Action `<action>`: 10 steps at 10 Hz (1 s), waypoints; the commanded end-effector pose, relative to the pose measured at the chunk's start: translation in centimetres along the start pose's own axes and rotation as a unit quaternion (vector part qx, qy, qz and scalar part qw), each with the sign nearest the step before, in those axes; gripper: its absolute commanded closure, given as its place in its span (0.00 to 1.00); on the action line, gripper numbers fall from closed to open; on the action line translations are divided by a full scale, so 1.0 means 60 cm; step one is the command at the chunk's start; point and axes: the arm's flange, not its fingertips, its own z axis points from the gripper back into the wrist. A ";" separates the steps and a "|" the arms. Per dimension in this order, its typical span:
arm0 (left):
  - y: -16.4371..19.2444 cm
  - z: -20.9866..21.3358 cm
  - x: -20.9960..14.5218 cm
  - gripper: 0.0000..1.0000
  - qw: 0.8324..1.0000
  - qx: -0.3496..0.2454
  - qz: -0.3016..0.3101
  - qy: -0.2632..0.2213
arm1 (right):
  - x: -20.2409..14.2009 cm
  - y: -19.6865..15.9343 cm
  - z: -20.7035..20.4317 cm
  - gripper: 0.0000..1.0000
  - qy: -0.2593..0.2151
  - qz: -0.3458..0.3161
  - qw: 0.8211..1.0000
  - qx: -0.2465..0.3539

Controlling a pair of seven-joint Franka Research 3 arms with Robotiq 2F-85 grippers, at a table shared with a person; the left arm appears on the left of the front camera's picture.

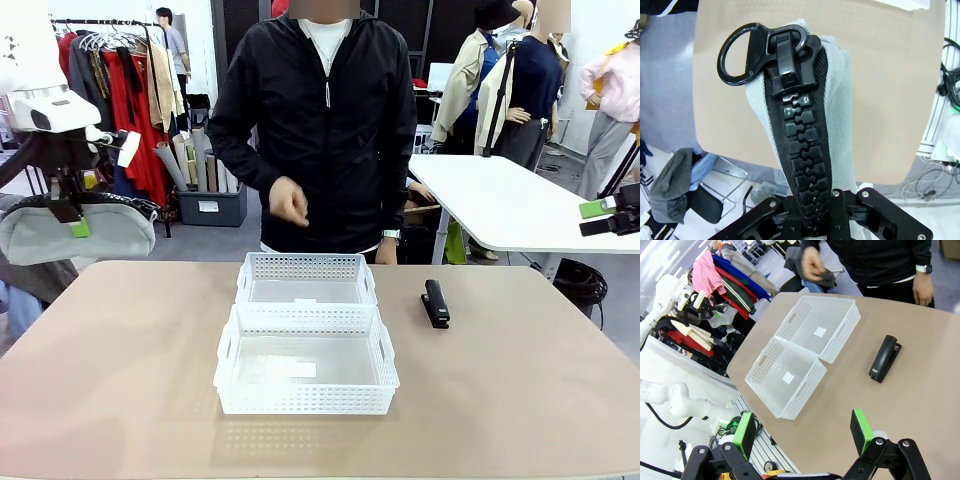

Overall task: Distribute items into two baskets.
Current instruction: Move the picked Pencil pouch towards the Organizing basket indicated by the person, stopping as directed.

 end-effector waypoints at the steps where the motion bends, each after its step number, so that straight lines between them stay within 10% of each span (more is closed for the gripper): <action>1: 0.001 0.003 -0.002 1.00 1.000 0.003 0.001 -0.005 | 0.000 0.004 -0.001 0.00 -0.004 -0.001 1.000 0.004; 10: 0.001 0.003 -0.002 1.00 1.000 0.003 0.001 -0.005 | 0.000 0.004 -0.001 0.00 -0.004 -0.001 1.000 0.004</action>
